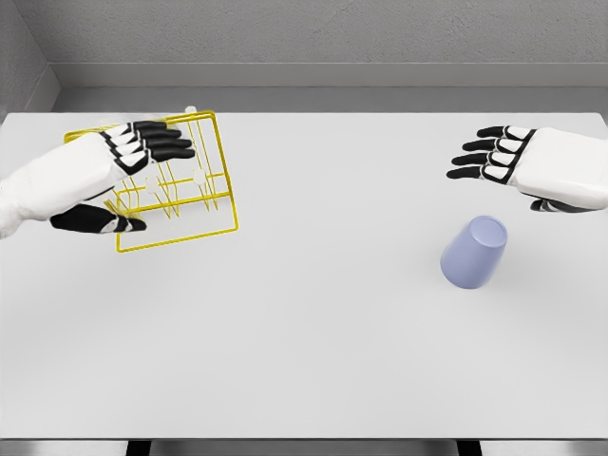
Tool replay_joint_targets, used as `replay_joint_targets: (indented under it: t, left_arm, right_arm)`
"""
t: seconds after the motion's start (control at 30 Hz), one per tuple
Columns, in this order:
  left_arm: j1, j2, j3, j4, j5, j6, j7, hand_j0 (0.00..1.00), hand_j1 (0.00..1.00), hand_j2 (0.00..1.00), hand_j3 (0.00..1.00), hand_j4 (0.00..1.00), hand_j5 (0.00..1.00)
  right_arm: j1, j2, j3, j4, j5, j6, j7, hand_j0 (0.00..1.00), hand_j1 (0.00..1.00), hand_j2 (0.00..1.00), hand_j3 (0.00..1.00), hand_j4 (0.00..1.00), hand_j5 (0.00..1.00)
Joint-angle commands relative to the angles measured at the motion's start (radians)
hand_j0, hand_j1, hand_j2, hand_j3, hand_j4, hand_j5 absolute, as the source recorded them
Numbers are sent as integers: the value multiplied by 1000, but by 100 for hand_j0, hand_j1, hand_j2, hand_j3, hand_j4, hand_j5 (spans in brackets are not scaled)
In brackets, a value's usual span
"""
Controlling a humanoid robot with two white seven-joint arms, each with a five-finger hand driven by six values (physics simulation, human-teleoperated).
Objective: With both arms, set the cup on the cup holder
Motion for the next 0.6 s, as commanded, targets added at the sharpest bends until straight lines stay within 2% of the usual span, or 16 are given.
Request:
replay_joint_targets:
  t: [0.0,0.2,0.23,0.3,0.33,0.5,0.57]
  left_arm:
    - [0,-8,-24,-2,-3,1,1,100,100,100,100,100,100]
    - [-8,-14,-8,-1,-1,1,1,100,100,100,100,100,100]
    - [-14,-22,3,-1,0,1,2,100,100,100,100,100,100]
    - [-12,-29,9,1,0,1,2,100,100,100,100,100,100]
    - [-12,-36,9,1,2,1,2,100,100,100,100,100,100]
    - [-2,-46,9,18,8,1,4,100,100,100,100,100,100]
    - [-2,-57,9,16,8,1,4,100,100,100,100,100,100]
  right_arm:
    - [0,-3,17,0,-4,1,-2,100,100,100,100,100,100]
    - [-12,-13,11,6,-6,1,6,100,100,100,100,100,100]
    - [-38,-3,9,6,-9,1,119,100,100,100,100,100,100]
    - [-100,20,5,5,-53,1,403,100,100,100,100,100,100]
    - [-120,35,6,6,-64,1,433,100,100,100,100,100,100]
    - [-132,75,17,25,-56,1,433,100,100,100,100,100,100]
    - [-132,121,29,46,-32,1,433,100,100,100,100,100,100]
